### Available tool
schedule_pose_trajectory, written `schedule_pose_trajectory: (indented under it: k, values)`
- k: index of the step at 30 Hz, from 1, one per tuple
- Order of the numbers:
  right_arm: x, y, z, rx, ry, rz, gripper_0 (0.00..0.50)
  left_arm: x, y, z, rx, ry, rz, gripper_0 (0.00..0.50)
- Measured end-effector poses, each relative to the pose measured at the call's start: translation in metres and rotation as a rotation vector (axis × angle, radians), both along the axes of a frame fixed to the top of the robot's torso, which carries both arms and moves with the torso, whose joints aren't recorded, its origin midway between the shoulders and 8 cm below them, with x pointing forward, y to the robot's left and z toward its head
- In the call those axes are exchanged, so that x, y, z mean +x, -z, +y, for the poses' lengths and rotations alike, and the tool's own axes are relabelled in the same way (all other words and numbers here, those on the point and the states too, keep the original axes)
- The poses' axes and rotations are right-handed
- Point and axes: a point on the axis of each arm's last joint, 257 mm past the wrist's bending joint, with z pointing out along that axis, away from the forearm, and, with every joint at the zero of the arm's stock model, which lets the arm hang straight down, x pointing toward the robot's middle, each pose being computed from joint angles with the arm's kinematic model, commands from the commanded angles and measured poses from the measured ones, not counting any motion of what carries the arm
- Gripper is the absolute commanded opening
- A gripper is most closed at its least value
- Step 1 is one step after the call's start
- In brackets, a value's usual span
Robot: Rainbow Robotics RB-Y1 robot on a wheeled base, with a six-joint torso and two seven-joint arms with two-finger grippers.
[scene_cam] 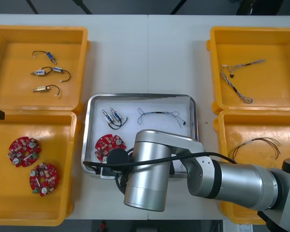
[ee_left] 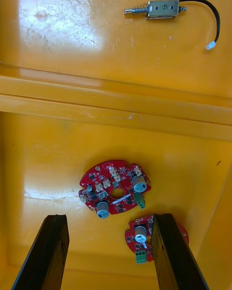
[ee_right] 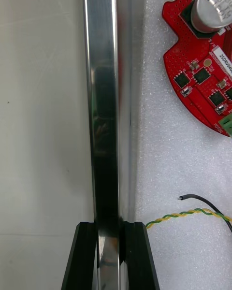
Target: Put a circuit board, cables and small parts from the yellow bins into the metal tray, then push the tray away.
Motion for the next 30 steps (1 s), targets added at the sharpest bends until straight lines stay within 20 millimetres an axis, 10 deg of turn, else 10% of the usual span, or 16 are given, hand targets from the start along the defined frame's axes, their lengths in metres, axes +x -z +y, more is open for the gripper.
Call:
schedule_pose_trajectory:
  k: [14, 30]
  values:
    - [0.019, -0.01, -0.003, -0.009, 0.011, -0.074, 0.0, 0.0, 0.0, 0.0, 0.0, 0.0, 0.0, 0.5]
    - [0.089, -0.06, -0.036, -0.081, 0.014, -0.259, 0.0, 0.0, 0.0, 0.0, 0.0, 0.0, 0.0, 0.5]
